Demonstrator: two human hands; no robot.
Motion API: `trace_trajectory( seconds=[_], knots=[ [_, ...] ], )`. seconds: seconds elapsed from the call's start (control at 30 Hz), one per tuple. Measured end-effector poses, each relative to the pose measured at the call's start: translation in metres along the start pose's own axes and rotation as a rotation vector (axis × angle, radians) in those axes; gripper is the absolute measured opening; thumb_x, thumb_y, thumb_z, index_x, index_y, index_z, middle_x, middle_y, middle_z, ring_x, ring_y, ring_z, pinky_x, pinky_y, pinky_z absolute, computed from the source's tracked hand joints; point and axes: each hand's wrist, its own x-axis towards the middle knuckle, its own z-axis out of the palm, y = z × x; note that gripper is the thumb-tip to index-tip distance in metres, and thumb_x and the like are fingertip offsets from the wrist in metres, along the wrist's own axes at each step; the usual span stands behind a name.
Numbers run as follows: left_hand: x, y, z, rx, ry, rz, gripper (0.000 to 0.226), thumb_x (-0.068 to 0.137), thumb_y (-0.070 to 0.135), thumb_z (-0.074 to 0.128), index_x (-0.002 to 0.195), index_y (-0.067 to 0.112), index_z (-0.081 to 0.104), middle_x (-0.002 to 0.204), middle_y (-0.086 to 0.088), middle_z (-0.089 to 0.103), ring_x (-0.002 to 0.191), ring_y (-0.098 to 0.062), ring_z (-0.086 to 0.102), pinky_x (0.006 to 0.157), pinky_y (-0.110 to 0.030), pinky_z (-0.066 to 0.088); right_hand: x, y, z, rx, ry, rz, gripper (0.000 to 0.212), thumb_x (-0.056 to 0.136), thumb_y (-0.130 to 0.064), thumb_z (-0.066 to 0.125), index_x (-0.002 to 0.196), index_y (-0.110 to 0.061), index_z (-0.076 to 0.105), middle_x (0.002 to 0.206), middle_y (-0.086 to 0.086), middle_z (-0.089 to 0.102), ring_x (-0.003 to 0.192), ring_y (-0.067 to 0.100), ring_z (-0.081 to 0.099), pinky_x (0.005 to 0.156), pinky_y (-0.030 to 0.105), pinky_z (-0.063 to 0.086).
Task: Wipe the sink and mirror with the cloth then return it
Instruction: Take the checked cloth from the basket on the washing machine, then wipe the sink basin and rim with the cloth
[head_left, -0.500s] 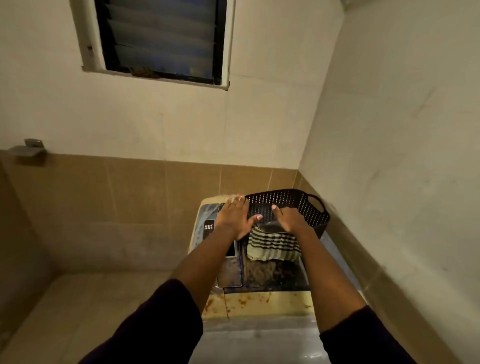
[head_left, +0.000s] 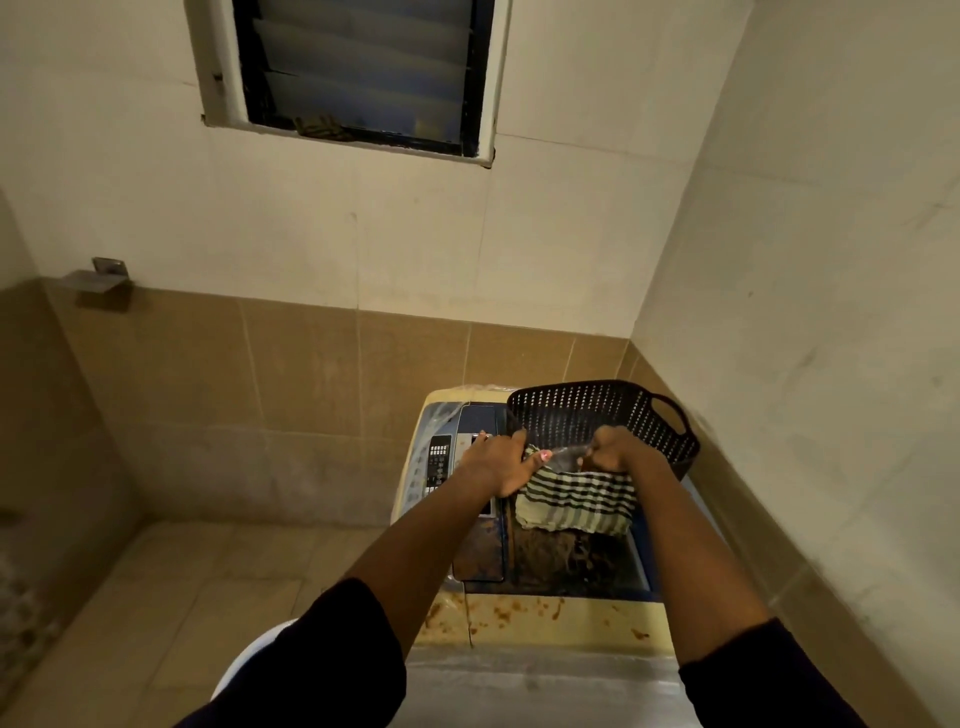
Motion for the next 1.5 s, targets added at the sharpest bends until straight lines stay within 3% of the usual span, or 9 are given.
trace_trajectory(
  seconds=[0.17,0.3,0.47,0.57,0.7,0.9,1.1,1.27,1.5],
  knots=[
    [-0.012,-0.010,-0.010,-0.327,0.079,0.029,0.066,0.092,0.053,0.042,0.142,0.013,0.030,0.137,-0.016,0.048,0.128,-0.035,0.043,0.105,-0.048,0.037,-0.027,-0.022,-0.020,0.156,0.265,-0.190,0.012,0.088,-0.019,0.063,0.079,-0.012,0.058,0.087,0.009,0.064,0.091,0.027,0.063,0.073,0.028,0.043],
    [-0.035,-0.022,-0.025,-0.560,0.157,0.083,0.071,0.087,0.027,0.063,0.146,0.013,0.024,0.149,-0.012,0.035,0.134,-0.025,0.036,0.107,-0.031,0.031,-0.075,-0.055,-0.027,0.042,0.441,-0.446,0.006,0.089,-0.014,0.059,0.094,-0.013,0.063,0.095,0.005,0.064,0.085,0.018,0.058,0.069,0.029,0.043],
    [-0.094,-0.060,-0.037,-0.875,0.150,0.160,0.078,0.080,-0.004,0.064,0.144,0.018,0.025,0.147,-0.009,0.033,0.133,-0.019,0.034,0.095,-0.021,0.043,-0.141,-0.127,-0.020,-0.001,0.499,-0.734,0.011,0.090,-0.016,0.058,0.100,-0.018,0.064,0.094,-0.001,0.061,0.085,0.013,0.055,0.070,0.026,0.041],
    [-0.151,-0.094,-0.043,-0.961,0.184,0.126,0.072,0.078,-0.010,0.062,0.136,0.020,0.033,0.134,0.002,0.043,0.121,-0.009,0.042,0.094,-0.022,0.043,-0.172,-0.179,-0.001,0.060,0.401,-0.899,0.008,0.089,-0.017,0.061,0.096,-0.017,0.066,0.091,0.002,0.064,0.084,0.014,0.058,0.071,0.029,0.043],
    [-0.262,-0.167,-0.043,-0.954,0.264,-0.063,0.033,0.081,0.000,0.062,0.113,0.008,0.061,0.111,-0.006,0.064,0.105,-0.012,0.056,0.094,-0.023,0.042,-0.217,-0.255,0.053,0.248,0.235,-1.022,0.005,0.085,-0.013,0.066,0.088,-0.018,0.067,0.090,0.000,0.067,0.086,0.011,0.059,0.074,0.021,0.040],
    [-0.460,-0.255,-0.055,-0.870,0.624,-0.344,0.011,0.079,0.006,0.064,0.079,0.017,0.064,0.068,0.014,0.065,0.071,0.004,0.055,0.071,-0.015,0.042,-0.292,-0.366,0.160,0.387,-0.034,-1.146,0.017,0.077,-0.012,0.074,0.092,-0.014,0.067,0.091,-0.002,0.068,0.086,0.010,0.060,0.079,0.018,0.044],
    [-0.645,-0.301,-0.079,-0.650,0.791,-0.563,0.006,0.080,0.017,0.068,0.079,0.022,0.063,0.073,-0.002,0.060,0.069,-0.011,0.051,0.063,-0.027,0.039,-0.369,-0.475,0.265,0.257,-0.188,-1.167,0.027,0.074,-0.024,0.077,0.098,-0.012,0.071,0.099,0.009,0.071,0.092,0.024,0.065,0.087,0.039,0.051],
    [-0.776,-0.320,-0.063,-0.582,0.887,-0.781,0.007,0.080,0.021,0.071,0.078,0.025,0.066,0.067,0.012,0.064,0.060,0.000,0.055,0.064,-0.024,0.044,-0.462,-0.538,0.332,0.298,-0.258,-1.280,0.019,0.078,-0.023,0.075,0.088,-0.007,0.071,0.084,0.001,0.068,0.080,0.012,0.058,0.063,0.021,0.033],
    [-0.894,-0.325,-0.037,-0.603,1.007,-1.036,0.006,0.079,0.021,0.073,0.079,0.017,0.068,0.066,-0.004,0.066,0.054,-0.005,0.059,0.061,-0.020,0.047,-0.547,-0.593,0.404,0.308,-0.422,-1.372,0.011,0.079,-0.027,0.073,0.081,-0.019,0.067,0.085,0.006,0.071,0.085,0.022,0.064,0.076,0.037,0.048]
  ],
)
